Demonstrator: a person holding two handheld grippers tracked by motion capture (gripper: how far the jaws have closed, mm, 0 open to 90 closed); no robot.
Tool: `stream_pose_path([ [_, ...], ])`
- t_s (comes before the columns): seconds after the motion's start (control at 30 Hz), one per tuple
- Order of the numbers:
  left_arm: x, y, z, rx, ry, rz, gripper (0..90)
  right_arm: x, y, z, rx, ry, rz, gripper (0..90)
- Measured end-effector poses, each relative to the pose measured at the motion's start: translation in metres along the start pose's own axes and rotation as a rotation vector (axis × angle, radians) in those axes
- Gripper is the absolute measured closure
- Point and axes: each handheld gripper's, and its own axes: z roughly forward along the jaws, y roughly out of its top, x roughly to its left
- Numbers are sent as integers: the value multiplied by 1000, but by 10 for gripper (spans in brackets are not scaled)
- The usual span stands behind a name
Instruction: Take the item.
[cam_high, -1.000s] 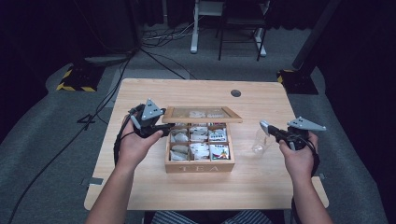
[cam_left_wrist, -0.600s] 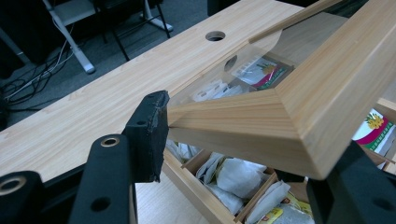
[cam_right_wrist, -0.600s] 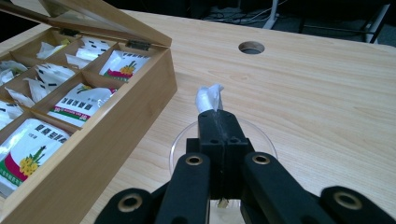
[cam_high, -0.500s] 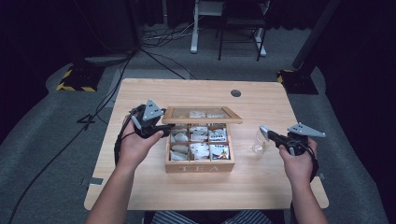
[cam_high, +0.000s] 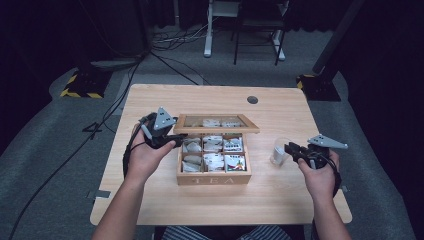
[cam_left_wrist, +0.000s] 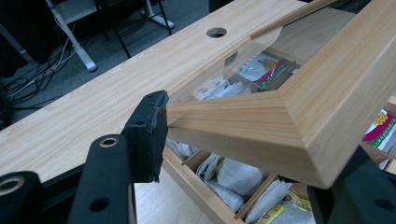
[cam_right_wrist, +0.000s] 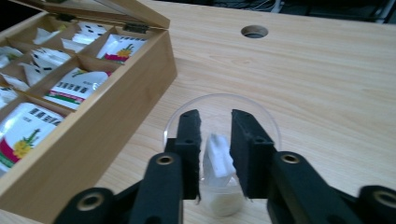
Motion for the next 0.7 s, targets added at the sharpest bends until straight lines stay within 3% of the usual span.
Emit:
stream_pose_path([
  [0.2,-1,-1,0,7,-1,0,448,-11,0,-9,-7,-29,-7,608],
  [0.5,-3,-3,0,31,-3,10,443,-29,-1,-20,0,-47,21,520],
  [0.7,-4,-5,-1,45,-8,16,438,-41,-7,-18,46,-67,34,495],
])
